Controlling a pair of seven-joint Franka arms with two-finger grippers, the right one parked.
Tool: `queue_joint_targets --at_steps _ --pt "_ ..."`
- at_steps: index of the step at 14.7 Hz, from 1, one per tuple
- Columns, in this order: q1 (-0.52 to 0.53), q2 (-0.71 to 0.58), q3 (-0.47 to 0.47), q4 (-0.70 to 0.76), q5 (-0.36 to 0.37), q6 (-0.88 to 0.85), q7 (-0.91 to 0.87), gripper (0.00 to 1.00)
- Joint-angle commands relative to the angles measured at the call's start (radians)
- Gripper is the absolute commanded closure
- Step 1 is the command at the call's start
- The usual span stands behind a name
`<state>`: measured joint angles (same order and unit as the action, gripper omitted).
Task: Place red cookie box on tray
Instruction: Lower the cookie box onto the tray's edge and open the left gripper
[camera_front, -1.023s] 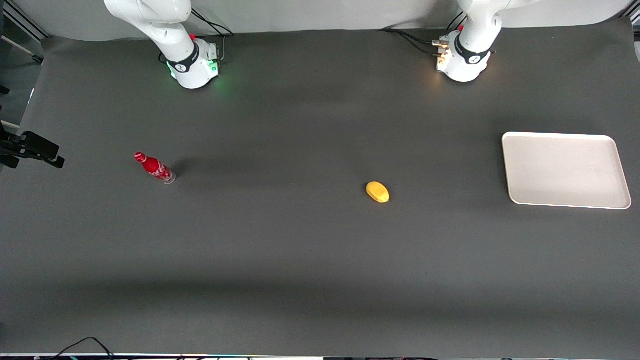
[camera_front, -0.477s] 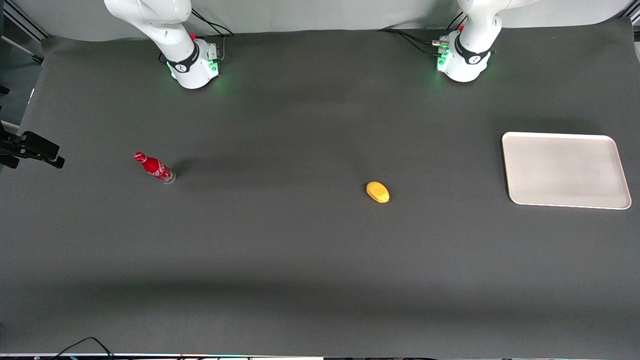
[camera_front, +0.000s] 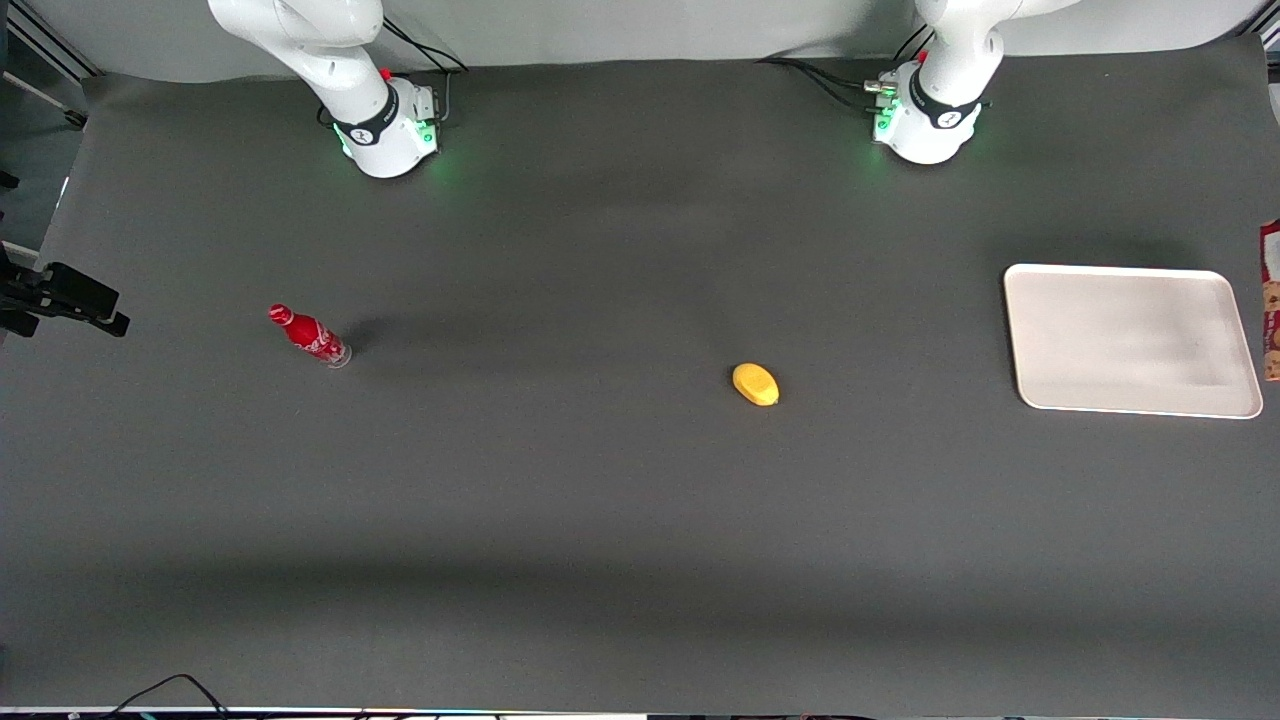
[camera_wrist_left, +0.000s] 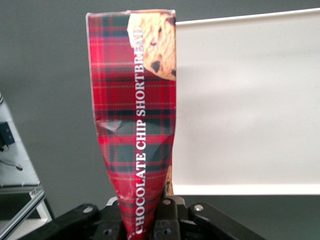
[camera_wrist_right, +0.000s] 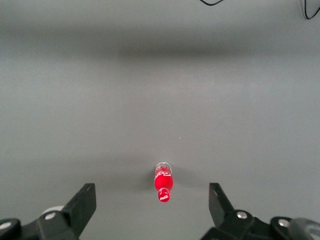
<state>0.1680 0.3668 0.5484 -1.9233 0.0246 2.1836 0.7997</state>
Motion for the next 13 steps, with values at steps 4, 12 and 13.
queue_joint_targets --at_steps 4,12,13 --pt "0.018 0.089 0.019 -0.100 -0.195 0.232 0.212 1.00" --pt "0.022 0.162 0.019 -0.050 -0.265 0.289 0.248 0.00" --pt "0.019 0.161 0.019 -0.030 -0.265 0.280 0.248 0.00"
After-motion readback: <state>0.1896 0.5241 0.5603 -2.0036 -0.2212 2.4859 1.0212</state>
